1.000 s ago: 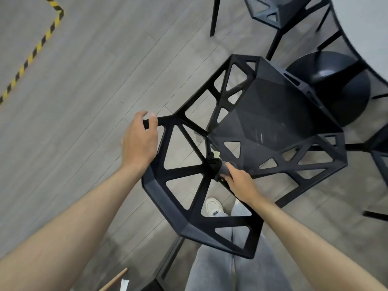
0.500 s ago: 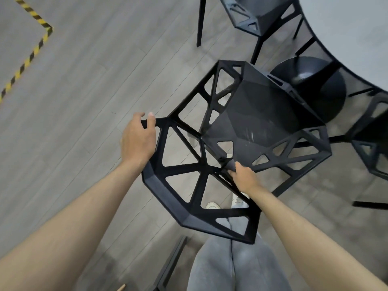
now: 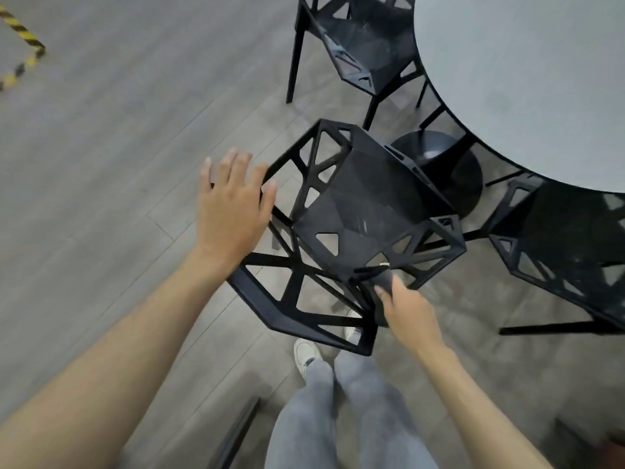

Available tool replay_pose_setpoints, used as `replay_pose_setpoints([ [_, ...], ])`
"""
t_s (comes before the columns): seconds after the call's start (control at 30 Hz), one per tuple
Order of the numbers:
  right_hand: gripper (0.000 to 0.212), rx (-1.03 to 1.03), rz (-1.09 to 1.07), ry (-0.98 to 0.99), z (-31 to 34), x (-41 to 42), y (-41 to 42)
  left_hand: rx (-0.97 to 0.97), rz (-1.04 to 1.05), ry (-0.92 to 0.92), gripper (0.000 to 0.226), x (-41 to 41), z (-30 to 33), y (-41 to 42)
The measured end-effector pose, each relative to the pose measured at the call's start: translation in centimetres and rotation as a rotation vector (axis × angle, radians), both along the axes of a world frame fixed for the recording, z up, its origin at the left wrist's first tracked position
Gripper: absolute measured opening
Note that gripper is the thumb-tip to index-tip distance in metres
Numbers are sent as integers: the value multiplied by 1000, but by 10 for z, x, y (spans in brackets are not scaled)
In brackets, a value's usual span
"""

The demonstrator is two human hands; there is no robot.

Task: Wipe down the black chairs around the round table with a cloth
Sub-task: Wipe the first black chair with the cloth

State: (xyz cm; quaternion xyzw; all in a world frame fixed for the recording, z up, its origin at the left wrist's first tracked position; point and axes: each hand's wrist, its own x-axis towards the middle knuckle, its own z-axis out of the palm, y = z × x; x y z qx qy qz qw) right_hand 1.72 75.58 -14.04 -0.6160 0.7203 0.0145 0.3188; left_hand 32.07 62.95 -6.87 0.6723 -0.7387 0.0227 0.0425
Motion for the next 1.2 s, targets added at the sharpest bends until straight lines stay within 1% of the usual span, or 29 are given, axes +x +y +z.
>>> replay_pose_setpoints([
  [0.1, 20, 11, 39, -97, 1, -10, 21, 81, -38, 33, 42, -40, 15, 48],
  [0.2, 18, 81, 94, -156, -21, -8, 30, 155, 38, 123, 45, -69, 13, 100],
  [0.27, 23, 126, 93, -167, -34, -4, 25, 157, 125, 198, 43, -78, 6, 120],
  [0.33, 32, 180, 134, -129, -46, -3, 13, 100, 216, 246, 38, -84, 0, 128],
  [0.4, 34, 276, 192, -60, -57, -1, -5, 14, 274, 278, 31, -86, -5, 128],
  [0.47, 35, 380, 213, -26, -66, 3, -21, -31, 291, 275, 28, -88, -7, 128],
  [0.53, 34, 430, 207, -42, -79, 8, -34, -58, 284, 252, 29, -89, -8, 128],
  [0.63, 31, 418, 134, -117, -101, 12, -49, -50, 292, 216, 30, -91, -9, 128],
  [0.73, 28, 288, -94, -210, -124, 14, -60, -39, 307, 180, 29, -93, -10, 126],
  [0.8, 28, 195, -174, -232, -134, 17, -70, -35, 316, 164, 30, -93, -11, 126],
  [0.87, 30, 171, -100, -223, -144, 19, -80, -30, 330, 138, 30, -93, -12, 127],
  [0.97, 32, 305, 263, -139, -159, 25, -84, -1, 351, 89, 33, -93, -12, 125],
  [1.0, 33, 333, 354, -112, -161, 27, -82, 4, 356, 77, 33, -93, -12, 125],
  [1.13, 38, 325, 468, -61, -157, 18, -84, 8, 366, 96, 32, -97, -9, 123],
  [1.2, 40, 357, 527, -50, -153, 8, -89, -18, 371, 117, 30, -99, -6, 124],
])
